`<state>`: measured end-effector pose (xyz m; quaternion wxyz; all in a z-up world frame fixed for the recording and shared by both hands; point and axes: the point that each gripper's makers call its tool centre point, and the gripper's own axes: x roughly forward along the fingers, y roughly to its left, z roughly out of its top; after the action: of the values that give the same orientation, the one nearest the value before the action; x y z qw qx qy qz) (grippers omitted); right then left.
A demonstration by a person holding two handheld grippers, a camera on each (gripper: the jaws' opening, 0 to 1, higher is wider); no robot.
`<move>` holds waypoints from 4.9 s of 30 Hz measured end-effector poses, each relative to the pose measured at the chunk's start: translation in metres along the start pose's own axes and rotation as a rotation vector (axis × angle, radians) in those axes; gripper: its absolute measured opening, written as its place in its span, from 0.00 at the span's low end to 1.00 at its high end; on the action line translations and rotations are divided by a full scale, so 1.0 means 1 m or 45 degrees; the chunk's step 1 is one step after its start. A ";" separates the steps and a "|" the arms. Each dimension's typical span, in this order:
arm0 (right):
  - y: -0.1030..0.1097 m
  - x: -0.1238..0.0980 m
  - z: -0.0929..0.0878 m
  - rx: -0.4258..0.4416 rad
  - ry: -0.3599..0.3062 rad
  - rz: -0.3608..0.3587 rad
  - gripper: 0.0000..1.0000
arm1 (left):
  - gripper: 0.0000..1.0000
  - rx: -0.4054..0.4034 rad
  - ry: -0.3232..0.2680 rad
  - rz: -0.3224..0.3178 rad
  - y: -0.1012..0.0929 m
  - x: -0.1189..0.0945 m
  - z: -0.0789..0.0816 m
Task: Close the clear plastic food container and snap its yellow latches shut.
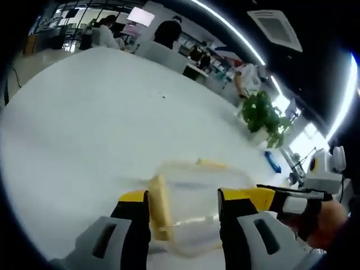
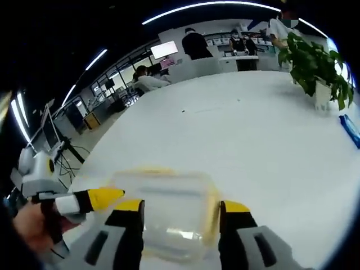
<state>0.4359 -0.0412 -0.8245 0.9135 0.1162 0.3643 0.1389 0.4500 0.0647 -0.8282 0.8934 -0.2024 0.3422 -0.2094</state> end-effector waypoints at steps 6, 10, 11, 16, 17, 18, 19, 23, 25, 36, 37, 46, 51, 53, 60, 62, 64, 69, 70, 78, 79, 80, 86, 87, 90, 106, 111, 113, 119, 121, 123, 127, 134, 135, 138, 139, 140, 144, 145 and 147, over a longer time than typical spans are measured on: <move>0.001 0.002 0.000 0.022 -0.072 -0.061 0.53 | 0.49 0.026 -0.042 0.040 -0.006 0.002 -0.004; 0.004 0.003 0.004 0.041 -0.121 -0.026 0.52 | 0.53 -0.031 -0.033 0.029 -0.011 -0.004 -0.001; 0.002 0.001 0.004 0.043 -0.127 -0.035 0.51 | 0.53 -0.012 -0.031 0.035 -0.014 -0.006 -0.001; -0.002 -0.004 0.001 0.080 -0.141 -0.037 0.48 | 0.53 -0.014 -0.024 0.042 -0.010 -0.002 -0.004; -0.005 -0.005 0.002 0.186 -0.159 -0.047 0.46 | 0.53 -0.021 -0.024 0.036 -0.010 -0.005 -0.003; -0.004 -0.008 -0.005 0.218 -0.119 -0.033 0.43 | 0.53 -0.034 -0.011 0.030 -0.008 -0.002 -0.005; -0.007 -0.006 -0.002 0.159 -0.148 -0.020 0.42 | 0.52 -0.035 -0.012 0.016 -0.010 -0.002 -0.006; -0.003 -0.008 -0.005 0.154 -0.164 -0.031 0.42 | 0.52 -0.024 -0.002 0.017 -0.011 -0.001 -0.009; -0.004 -0.009 -0.003 0.154 -0.162 -0.030 0.42 | 0.52 -0.020 -0.008 0.020 -0.011 0.000 -0.010; 0.001 -0.009 -0.006 0.122 -0.156 -0.040 0.43 | 0.53 -0.023 -0.015 0.038 -0.003 -0.003 -0.010; 0.003 -0.006 -0.005 0.116 -0.155 -0.039 0.43 | 0.53 -0.021 -0.017 0.038 -0.002 -0.004 -0.010; 0.035 0.012 -0.002 0.065 -0.128 0.028 0.43 | 0.53 -0.056 -0.045 0.085 0.026 -0.023 -0.003; 0.051 0.023 0.001 0.043 -0.114 0.056 0.43 | 0.53 -0.069 -0.053 0.099 0.045 -0.028 0.006; 0.059 0.027 0.001 0.035 -0.114 0.063 0.43 | 0.53 -0.070 -0.056 0.103 0.051 -0.031 0.009; 0.085 0.043 0.003 0.011 -0.115 0.093 0.42 | 0.53 -0.072 -0.067 0.119 0.078 -0.041 0.022; 0.093 0.047 0.005 0.006 -0.118 0.100 0.42 | 0.53 -0.069 -0.070 0.121 0.086 -0.042 0.026; 0.099 0.052 0.005 0.002 -0.123 0.102 0.42 | 0.53 -0.060 -0.073 0.121 0.092 -0.044 0.030; 0.121 0.069 0.012 -0.031 -0.141 0.119 0.42 | 0.54 -0.062 -0.075 0.132 0.113 -0.049 0.041; 0.124 0.072 0.013 -0.031 -0.141 0.122 0.42 | 0.54 -0.062 -0.078 0.134 0.117 -0.050 0.043; 0.156 0.095 0.020 -0.056 -0.144 0.151 0.42 | 0.54 -0.097 -0.086 0.147 0.153 -0.059 0.061; 0.160 0.098 0.021 -0.056 -0.142 0.153 0.42 | 0.54 -0.100 -0.087 0.147 0.157 -0.061 0.063; 0.165 0.103 0.022 -0.059 -0.141 0.158 0.42 | 0.54 -0.109 -0.085 0.148 0.163 -0.062 0.066; 0.188 0.117 0.024 -0.083 -0.135 0.194 0.42 | 0.54 -0.145 -0.043 0.148 0.188 -0.071 0.076; 0.193 0.120 0.024 -0.089 -0.131 0.198 0.42 | 0.54 -0.149 -0.042 0.150 0.191 -0.073 0.077; 0.204 0.126 0.025 -0.093 -0.124 0.211 0.42 | 0.54 -0.157 -0.048 0.162 0.202 -0.077 0.081; 0.228 0.139 0.025 -0.119 -0.120 0.246 0.42 | 0.57 -0.150 -0.037 0.170 0.225 -0.083 0.093; 0.228 0.139 0.025 -0.098 -0.084 0.273 0.45 | 0.59 -0.171 -0.039 0.180 0.227 -0.082 0.094; 0.227 0.140 0.025 -0.078 -0.072 0.295 0.46 | 0.59 -0.177 -0.036 0.174 0.227 -0.082 0.095; 0.233 0.139 0.026 -0.255 -0.043 0.322 0.49 | 0.57 -0.255 -0.030 0.188 0.231 -0.084 0.095; 0.230 0.140 0.029 -0.230 -0.048 0.323 0.50 | 0.56 -0.267 -0.046 0.205 0.234 -0.087 0.096; 0.226 0.138 0.033 -0.188 -0.061 0.318 0.54 | 0.62 -0.206 -0.059 0.252 0.241 -0.091 0.098; 0.223 0.137 0.031 -0.129 -0.056 0.320 0.63 | 0.83 -0.242 -0.172 0.292 0.246 -0.101 0.111; 0.218 0.141 0.024 -0.157 -0.031 0.282 1.00 | 0.99 -0.156 -0.093 0.334 0.252 -0.111 0.095; 0.219 0.137 0.027 -0.174 -0.042 0.286 1.00 | 0.99 -0.160 -0.094 0.334 0.252 -0.113 0.094; 0.221 0.134 0.027 -0.188 -0.030 0.308 1.00 | 0.99 -0.175 -0.092 0.325 0.251 -0.118 0.091; 0.222 0.132 0.028 -0.195 -0.032 0.311 1.00 | 0.99 -0.173 -0.084 0.321 0.250 -0.118 0.090; 0.222 0.130 0.027 -0.205 -0.032 0.312 1.00 | 0.99 -0.160 -0.074 0.318 0.249 -0.119 0.090; 0.221 0.121 0.028 -0.226 -0.038 0.314 1.00 | 0.99 -0.086 -0.060 0.316 0.243 -0.126 0.092; 0.220 0.117 0.028 -0.234 -0.039 0.313 1.00 | 0.99 -0.080 -0.065 0.315 0.242 -0.128 0.093; 0.220 0.111 0.028 -0.257 -0.039 0.313 1.00 | 0.99 -0.015 -0.135 0.307 0.236 -0.134 0.103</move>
<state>0.4951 0.1992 -0.8057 0.9020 0.0696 0.3177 0.2838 0.4863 0.3516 -0.8059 0.9277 -0.1758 0.3175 -0.0875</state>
